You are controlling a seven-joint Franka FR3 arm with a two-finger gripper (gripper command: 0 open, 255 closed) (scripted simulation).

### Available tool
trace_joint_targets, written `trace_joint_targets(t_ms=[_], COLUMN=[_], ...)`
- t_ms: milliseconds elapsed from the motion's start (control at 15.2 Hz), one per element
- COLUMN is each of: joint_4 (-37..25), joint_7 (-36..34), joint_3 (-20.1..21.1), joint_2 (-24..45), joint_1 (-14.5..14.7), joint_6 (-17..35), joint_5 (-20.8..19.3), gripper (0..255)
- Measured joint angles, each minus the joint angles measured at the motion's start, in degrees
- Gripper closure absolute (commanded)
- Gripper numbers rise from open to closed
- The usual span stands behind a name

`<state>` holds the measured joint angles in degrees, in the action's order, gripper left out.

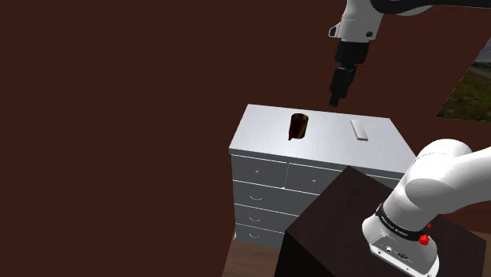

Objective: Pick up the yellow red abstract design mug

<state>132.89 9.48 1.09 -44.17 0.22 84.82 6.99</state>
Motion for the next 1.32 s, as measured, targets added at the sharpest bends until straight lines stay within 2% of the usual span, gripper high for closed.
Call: trace_joint_targets(t_ms=[132,396,1320], joint_4=[0.1,1.2,-2.3], joint_7=[-0.5,-5.4,-24.4], joint_3=[0.1,1.3,2.9], joint_2=[0.8,5.9,29.8], joint_1=[-0.3,-2.4,-10.2], joint_6=[0.9,7.3,28.9], joint_5=[0.0,0.4,-0.8], gripper=[0,0,0])
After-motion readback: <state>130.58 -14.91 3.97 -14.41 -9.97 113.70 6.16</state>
